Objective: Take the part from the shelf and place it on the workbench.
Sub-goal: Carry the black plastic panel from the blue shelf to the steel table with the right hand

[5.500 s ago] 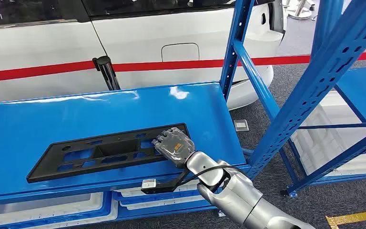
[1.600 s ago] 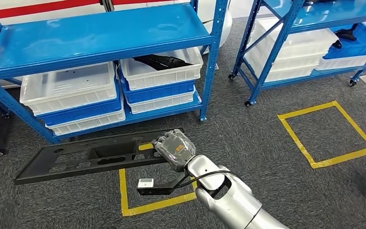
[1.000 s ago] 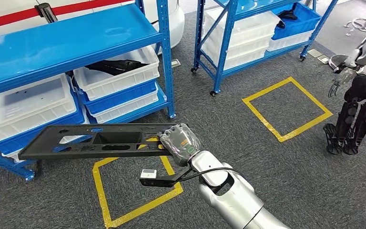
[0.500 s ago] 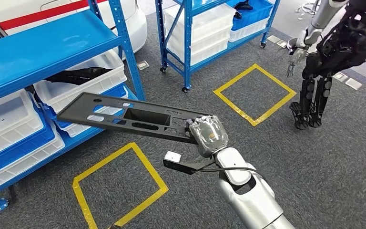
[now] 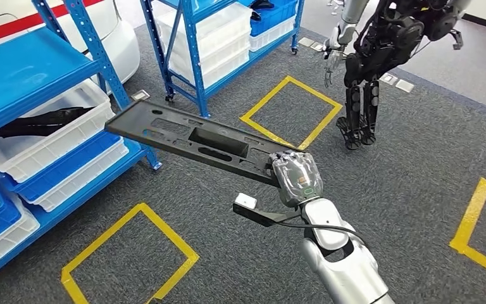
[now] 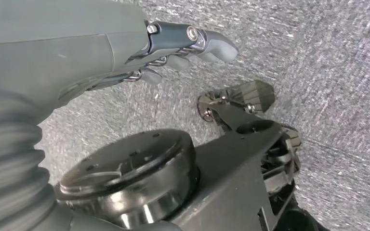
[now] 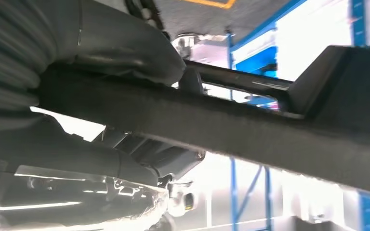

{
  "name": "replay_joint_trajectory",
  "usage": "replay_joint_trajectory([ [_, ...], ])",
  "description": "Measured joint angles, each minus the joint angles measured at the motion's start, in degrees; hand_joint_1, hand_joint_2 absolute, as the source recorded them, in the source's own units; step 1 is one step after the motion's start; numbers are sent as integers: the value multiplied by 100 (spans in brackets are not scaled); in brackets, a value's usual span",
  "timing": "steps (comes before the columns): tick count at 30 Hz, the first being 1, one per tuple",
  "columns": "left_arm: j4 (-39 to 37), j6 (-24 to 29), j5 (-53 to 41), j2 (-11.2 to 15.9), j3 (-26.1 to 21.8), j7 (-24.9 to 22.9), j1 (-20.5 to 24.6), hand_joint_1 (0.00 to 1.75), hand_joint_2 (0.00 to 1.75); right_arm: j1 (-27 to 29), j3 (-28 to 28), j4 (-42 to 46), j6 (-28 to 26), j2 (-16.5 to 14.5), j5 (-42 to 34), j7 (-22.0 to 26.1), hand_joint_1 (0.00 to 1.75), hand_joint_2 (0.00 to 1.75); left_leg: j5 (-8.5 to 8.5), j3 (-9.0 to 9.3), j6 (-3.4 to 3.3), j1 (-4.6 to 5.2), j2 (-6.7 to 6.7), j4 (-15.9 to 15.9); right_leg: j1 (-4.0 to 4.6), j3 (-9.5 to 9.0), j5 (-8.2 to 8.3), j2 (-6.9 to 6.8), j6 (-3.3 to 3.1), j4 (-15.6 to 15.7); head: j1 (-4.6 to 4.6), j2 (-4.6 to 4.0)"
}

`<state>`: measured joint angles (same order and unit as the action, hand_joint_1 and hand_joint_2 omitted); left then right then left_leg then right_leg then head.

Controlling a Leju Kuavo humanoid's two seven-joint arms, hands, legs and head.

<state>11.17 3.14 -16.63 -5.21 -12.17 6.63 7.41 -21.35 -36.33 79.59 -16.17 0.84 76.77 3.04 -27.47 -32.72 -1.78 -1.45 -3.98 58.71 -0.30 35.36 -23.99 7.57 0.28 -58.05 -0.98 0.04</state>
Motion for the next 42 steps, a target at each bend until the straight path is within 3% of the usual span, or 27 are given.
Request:
replay_joint_trajectory([
  [1,1,-1,1,3,5,-4,20,0,175,47,56,52,-5,13,26,-6,161,175,23,19,-11,-1,72,-38,-2,29,3,-20,28,-10,-6,0],
  [3,2,7,16,9,6,-13,56,0,175,107,141,134,-5,39,63,-5,161,175,67,61,-49,-14,222,-122,16,175,-114,-287,54,-229,13,0],
  [5,2,24,42,13,4,-24,77,0,175,149,187,179,-5,57,82,-1,161,175,78,74,-69,-6,387,-148,0,513,-417,-600,55,-895,37,0],
  [7,2,44,84,15,0,-27,105,0,175,215,227,197,-5,74,89,2,161,175,74,70,-65,4,562,-144,-48,826,-639,-676,105,-1550,48,0],
  [8,2,49,102,15,-3,-25,128,0,175,246,254,200,-4,86,91,2,161,175,70,69,-58,3,641,-142,-76,843,-634,-693,155,-1612,51,0],
  [10,3,44,117,13,-8,-23,192,0,175,274,311,204,-4,108,95,4,161,175,51,87,-23,-13,786,-139,-144,518,-409,-803,287,-1055,54,0],
  [11,4,40,117,18,-9,-29,223,0,175,274,337,210,-4,113,97,7,161,175,33,98,15,-8,850,-136,-162,280,-285,-946,330,-650,60,0],
  [12,4,36,115,23,-10,-37,252,0,175,270,355,223,-3,113,97,10,161,175,12,114,59,0,914,-127,-161,99,-184,-1058,338,-317,63,0],
  [14,4,29,108,35,-11,-58,291,0,175,255,384,255,2,112,94,15,161,175,-15,146,142,23,1026,-123,-130,-28,-117,-1145,261,-70,65,0],
  [16,4,22,98,31,-11,-78,310,0,175,246,424,289,4,120,89,16,161,175,-33,180,204,-8,1112,-131,-127,-4,-98,-994,156,-67,54,0],
  [18,4,2,72,30,-11,-89,324,0,175,230,466,332,5,133,85,15,161,175,-186,141,243,-57,923,21,-139,-2,-82,-854,78,-57,47,0],
  [20,4,-23,37,35,-11,-99,322,0,175,201,481,358,8,141,75,15,161,175,-537,-121,227,-57,581,615,-123,-5,-70,-719,6,-53,21,0],
  [22,3,-53,7,43,-11,-108,289,0,175,189,486,362,8,156,46,15,161,175,-807,-486,184,-25,435,1318,-72,-6,-62,-566,-51,-54,3,0],
  [23,2,-67,-5,48,-11,-109,268,0,175,195,494,364,4,172,23,16,161,175,-796,-585,152,-11,408,1459,-44,-9,-59,-480,-64,-55,5,0],
  [25,2,-81,-15,66,-11,-104,240,0,175,224,516,377,-4,214,-14,18,161,175,-464,-486,49,28,330,1116,-3,-22,-52,-307,-79,-55,6,0],
  [27,2,-83,-20,109,-11,-94,235,0,175,251,531,394,-12,245,-31,20,161,175,-89,-192,-84,68,78,407,9,-27,-41,-166,-85,-56,14,0],
  [29,2,-78,-22,157,-10,-84,239,0,175,261,535,417,-24,254,-43,20,161,175,20,-33,-168,103,-92,51,-20,1,-16,-41,-62,-53,8,0],
  [31,5,-67,-16,176,-11,-70,252,0,175,264,544,458,-31,252,-72,20,161,175,50,19,-198,119,5,-50,-44,35,29,68,-4,-27,-6,0],
  [33,8,-43,4,181,-17,-44,261,0,175,247,554,489,-31,255,-142,26,161,175,142,106,-194,101,162,-222,-26,121,-9,-154,21,-123,7,0],
  [35,8,-23,26,181,-30,-22,242,0,175,206,552,499,-32,249,-233,45,161,175,196,161,-174,89,333,-327,-31,377,-247,-528,10,-618,21,0],
  [37,7,-17,34,178,-39,-20,199,0,175,186,544,501,-32,230,-318,67,161,175,191,156,-164,88,518,-330,-91,720,-519,-659,51,-1334,24,0],
  [38,7,-10,35,174,-42,-23,175,0,175,188,540,500,-32,219,-352,74,161,175,184,155,-148,83,610,-328,-133,810,-570,-685,105,-1526,24,0],
  [39,6,3,37,170,-45,-26,152,0,175,192,538,499,-31,211,-377,79,161,175,174,157,-123,74,692,-325,-178,780,-533,-714,178,-1491,30,0],
  [40,5,18,38,165,-49,-28,133,0,175,195,536,498,-31,205,-391,83,161,175,161,165,-89,59,765,-320,-227,646,-433,-762,259,-1252,31,0],
  [42,4,47,42,172,-65,-28,109,0,175,194,532,497,-31,191,-402,91,161,175,104,175,24,50,892,-274,-287,205,-204,-1032,403,-483,51,0],
])
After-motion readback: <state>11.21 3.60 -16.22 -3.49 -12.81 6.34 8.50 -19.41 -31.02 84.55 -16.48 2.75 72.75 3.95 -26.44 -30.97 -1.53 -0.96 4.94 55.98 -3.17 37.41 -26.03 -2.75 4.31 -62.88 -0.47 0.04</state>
